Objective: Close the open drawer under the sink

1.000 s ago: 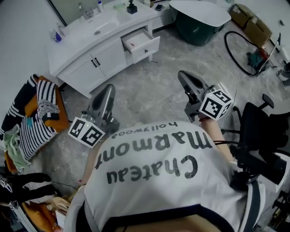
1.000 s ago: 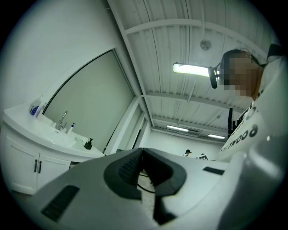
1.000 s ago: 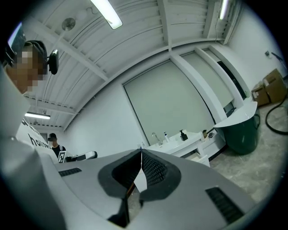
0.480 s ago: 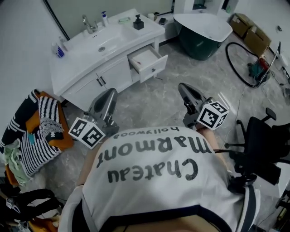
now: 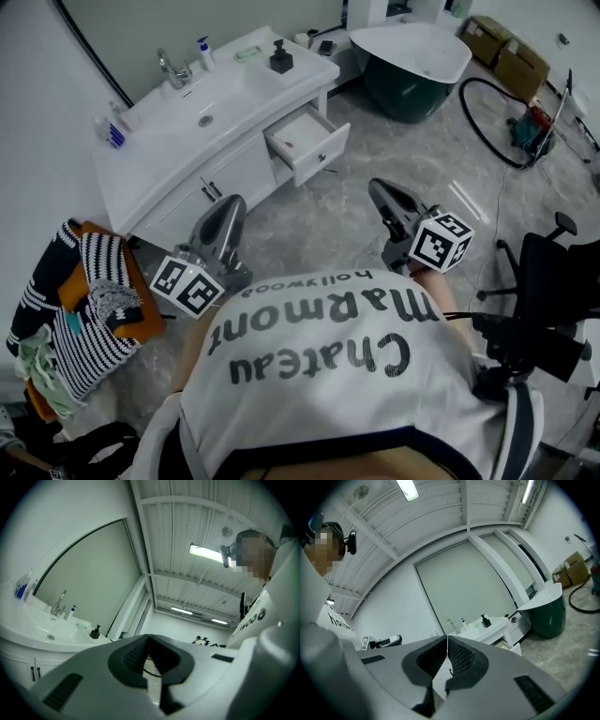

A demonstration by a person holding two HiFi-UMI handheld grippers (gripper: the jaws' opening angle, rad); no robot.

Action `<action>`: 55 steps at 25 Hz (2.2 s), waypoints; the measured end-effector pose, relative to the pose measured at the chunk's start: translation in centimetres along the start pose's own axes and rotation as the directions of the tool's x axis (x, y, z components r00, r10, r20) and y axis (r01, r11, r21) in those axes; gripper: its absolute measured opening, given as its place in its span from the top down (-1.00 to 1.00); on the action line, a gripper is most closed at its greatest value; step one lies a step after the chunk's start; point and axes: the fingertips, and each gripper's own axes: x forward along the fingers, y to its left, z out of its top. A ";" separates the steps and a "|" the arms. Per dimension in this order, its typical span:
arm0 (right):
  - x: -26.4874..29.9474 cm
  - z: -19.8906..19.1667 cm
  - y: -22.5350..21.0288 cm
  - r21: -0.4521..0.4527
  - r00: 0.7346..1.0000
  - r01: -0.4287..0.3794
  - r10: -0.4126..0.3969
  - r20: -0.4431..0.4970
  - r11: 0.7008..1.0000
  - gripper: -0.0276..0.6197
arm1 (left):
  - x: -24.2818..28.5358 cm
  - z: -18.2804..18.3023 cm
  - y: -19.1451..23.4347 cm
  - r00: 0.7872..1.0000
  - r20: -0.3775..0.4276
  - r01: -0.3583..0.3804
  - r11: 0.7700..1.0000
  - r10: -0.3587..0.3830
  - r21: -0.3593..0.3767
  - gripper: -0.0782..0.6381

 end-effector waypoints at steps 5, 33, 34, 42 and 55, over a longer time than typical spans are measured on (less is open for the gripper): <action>0.0 -1.5 -0.7 0.013 0.998 0.039 -0.039 -0.058 0.999 0.88 | 0.5 -1.1 1.5 1.000 -0.012 -0.004 0.999 0.003 -0.044 0.76; 7.6 -5.2 -6.1 0.180 0.951 -0.119 0.164 -0.260 0.976 0.88 | 3.5 -9.5 2.2 0.973 -0.117 -0.218 0.961 0.200 -0.170 0.76; 7.7 -4.8 -6.8 0.181 0.948 -0.127 0.172 -0.267 0.975 0.88 | 4.2 -9.7 2.2 0.970 -0.113 -0.231 0.957 0.214 -0.176 0.76; 9.1 -0.8 -13.7 0.186 0.930 -0.177 0.226 -0.289 0.966 0.88 | 10.6 -9.4 2.4 0.951 -0.048 -0.308 0.935 0.305 -0.176 0.76; 14.9 3.8 -21.6 0.194 0.884 -0.312 0.359 -0.299 0.930 0.88 | 20.3 -11.9 3.4 0.918 -0.068 -0.396 0.907 0.390 -0.144 0.76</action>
